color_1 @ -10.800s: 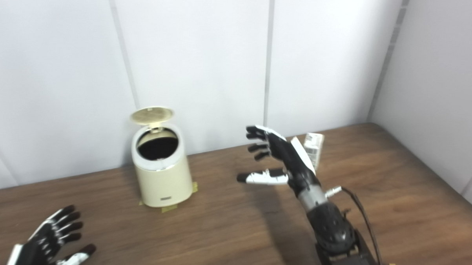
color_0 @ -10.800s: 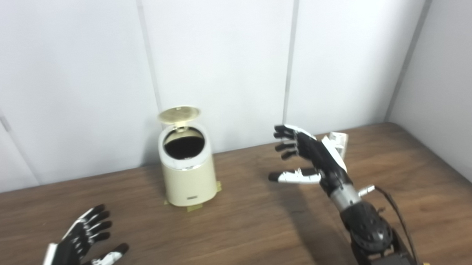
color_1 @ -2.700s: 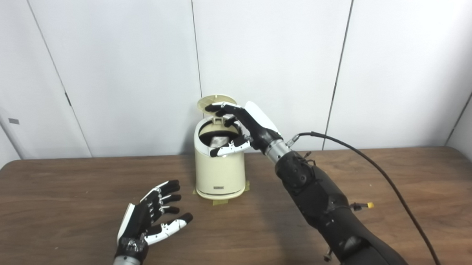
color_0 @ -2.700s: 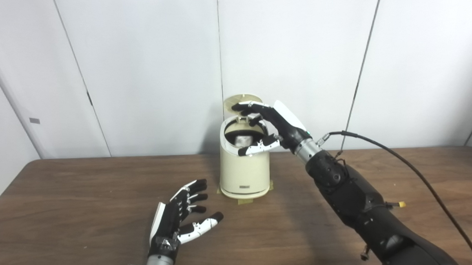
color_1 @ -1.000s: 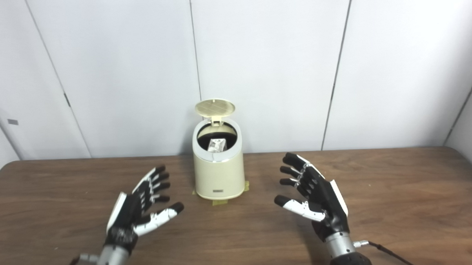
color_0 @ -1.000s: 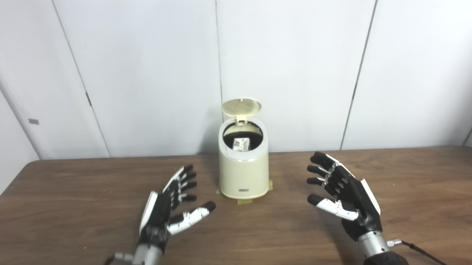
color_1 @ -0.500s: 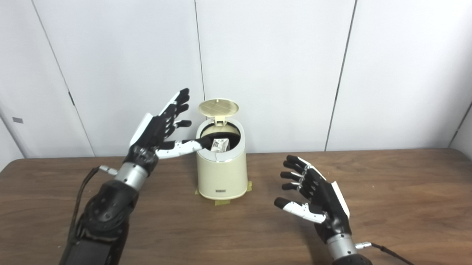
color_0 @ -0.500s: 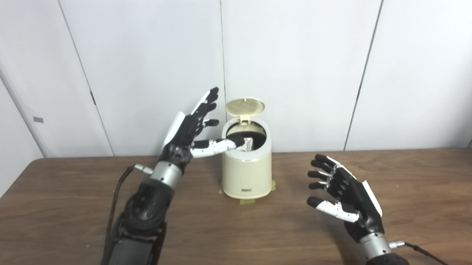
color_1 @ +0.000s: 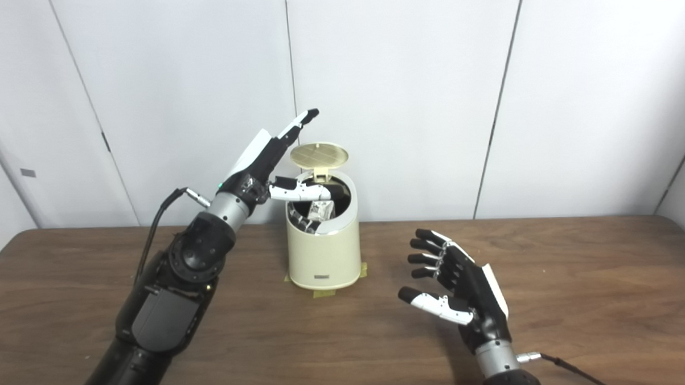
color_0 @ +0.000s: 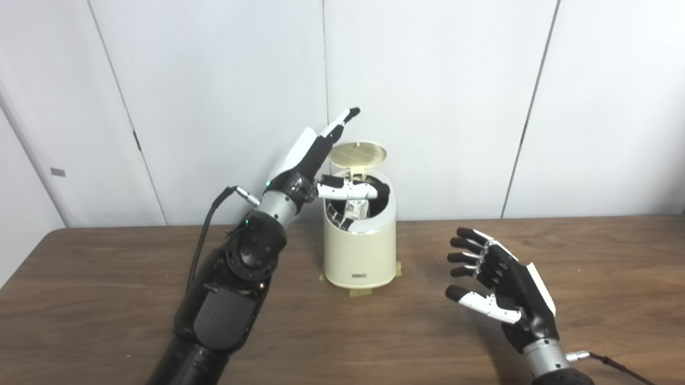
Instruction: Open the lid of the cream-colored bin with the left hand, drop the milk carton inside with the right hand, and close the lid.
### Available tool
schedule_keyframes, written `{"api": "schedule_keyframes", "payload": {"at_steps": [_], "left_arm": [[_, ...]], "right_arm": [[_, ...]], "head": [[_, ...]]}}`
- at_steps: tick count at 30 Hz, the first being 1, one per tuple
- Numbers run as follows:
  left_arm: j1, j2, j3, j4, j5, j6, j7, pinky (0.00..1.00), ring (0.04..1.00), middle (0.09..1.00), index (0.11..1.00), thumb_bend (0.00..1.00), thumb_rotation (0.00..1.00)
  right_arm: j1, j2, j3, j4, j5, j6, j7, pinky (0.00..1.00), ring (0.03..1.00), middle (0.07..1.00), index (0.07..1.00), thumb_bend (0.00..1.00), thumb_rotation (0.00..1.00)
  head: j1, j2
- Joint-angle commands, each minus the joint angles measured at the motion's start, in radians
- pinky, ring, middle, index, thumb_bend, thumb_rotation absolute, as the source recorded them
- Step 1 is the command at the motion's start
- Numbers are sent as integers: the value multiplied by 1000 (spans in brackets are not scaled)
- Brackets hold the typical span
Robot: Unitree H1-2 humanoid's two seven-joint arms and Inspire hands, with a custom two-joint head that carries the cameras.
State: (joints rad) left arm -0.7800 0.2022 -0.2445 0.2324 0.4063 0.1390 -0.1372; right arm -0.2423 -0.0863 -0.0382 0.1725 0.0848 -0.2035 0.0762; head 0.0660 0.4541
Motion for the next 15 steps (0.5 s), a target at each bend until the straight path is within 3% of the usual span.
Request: {"api": "schedule_keyframes", "payload": {"at_steps": [1, 7, 15], "left_arm": [[-72, 24, -5, 4, 38, -20, 8, 931, 1000, 1000, 979, 990, 349], [-85, 50, -29, 6, 90, -9, -15, 957, 1000, 1000, 947, 981, 343], [-82, 116, -96, -55, 224, 29, -80, 1000, 1000, 815, 752, 978, 351]], "right_arm": [[-32, 9, -3, -43, 16, -10, 0, 595, 691, 753, 750, 781, 224], [-27, 16, -1, -58, 0, 6, -8, 584, 671, 750, 742, 792, 235], [-26, 16, 0, -66, -16, 28, -8, 567, 659, 744, 740, 795, 258]], "head": [[-1, 0], [-4, 5], [-6, 10]]}}
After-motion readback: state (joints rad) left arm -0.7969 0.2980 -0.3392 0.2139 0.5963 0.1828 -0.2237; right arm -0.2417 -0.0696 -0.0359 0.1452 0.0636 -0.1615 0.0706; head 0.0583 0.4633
